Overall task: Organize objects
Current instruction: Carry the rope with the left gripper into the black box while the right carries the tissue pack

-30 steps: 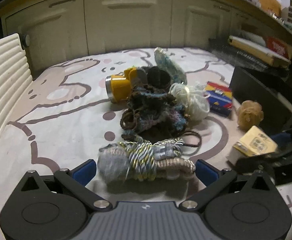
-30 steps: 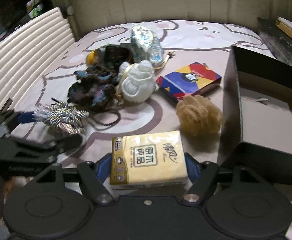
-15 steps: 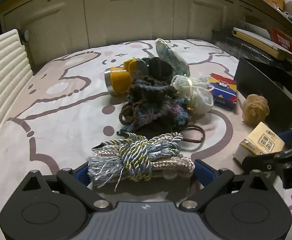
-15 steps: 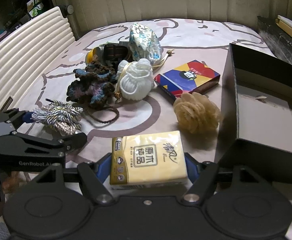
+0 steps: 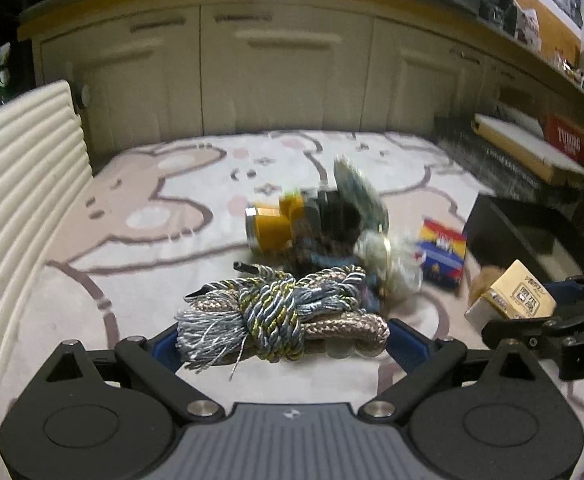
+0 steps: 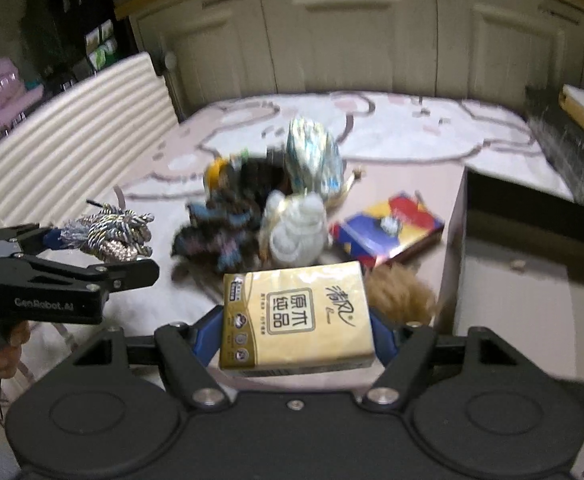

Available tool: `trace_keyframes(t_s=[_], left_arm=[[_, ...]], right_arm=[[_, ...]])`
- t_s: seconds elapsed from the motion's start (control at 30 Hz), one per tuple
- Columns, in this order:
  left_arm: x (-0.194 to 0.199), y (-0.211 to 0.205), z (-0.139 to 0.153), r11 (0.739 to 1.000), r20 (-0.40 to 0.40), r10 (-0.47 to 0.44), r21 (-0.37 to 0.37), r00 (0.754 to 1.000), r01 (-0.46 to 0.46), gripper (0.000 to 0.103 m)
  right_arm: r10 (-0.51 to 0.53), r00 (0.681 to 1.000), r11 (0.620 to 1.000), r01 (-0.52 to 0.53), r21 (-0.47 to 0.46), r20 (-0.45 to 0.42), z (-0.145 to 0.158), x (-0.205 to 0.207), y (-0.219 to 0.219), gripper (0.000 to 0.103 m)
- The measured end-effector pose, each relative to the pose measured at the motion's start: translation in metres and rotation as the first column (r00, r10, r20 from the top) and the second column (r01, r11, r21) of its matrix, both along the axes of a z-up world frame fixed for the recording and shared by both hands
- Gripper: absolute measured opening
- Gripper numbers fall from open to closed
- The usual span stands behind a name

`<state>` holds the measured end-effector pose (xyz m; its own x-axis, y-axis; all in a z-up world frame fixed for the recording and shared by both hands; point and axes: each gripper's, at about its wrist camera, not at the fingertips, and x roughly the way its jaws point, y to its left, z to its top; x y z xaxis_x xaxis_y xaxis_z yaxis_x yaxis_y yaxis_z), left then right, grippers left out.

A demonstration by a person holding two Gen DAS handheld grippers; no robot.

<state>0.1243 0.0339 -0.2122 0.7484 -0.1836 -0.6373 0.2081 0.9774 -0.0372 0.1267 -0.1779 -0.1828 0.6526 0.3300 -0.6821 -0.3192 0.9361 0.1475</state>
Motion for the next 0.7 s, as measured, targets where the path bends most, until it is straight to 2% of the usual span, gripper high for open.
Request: trace_keyframes(t_s=[0.13,0.33,0.5,0.7], left_arm=[[0.002,-0.001,0.025,1.000,0.023,-0.002,-0.012,1.000,0.003,0.098],[0.007,-0.018,0.052,0.999,0.031,-0.035,-0.039,0.999,0.036,0.098],[0.010,-0.044,0.061,0.993,0.015,-0.105,-0.059,0.994,0.106,0.099],[0.023,-0.082,0.060,0.976,-0.041,-0.209,-0.065,0.977,0.206,0.099]], right_arm=[[-0.047,0.998,0.999,0.046,0.020,0.052,0.028,0.004,-0.014,0.074],[-0.140,0.987,0.989,0.136,0.062,0.080,0.057,0.008,-0.043,0.074],[-0.192,0.978,0.980,0.187,0.061,0.083,0.064,0.006,-0.068,0.074],[-0.299,0.953,0.954,0.296,0.058,0.052,0.060,0.006,-0.108,0.074]])
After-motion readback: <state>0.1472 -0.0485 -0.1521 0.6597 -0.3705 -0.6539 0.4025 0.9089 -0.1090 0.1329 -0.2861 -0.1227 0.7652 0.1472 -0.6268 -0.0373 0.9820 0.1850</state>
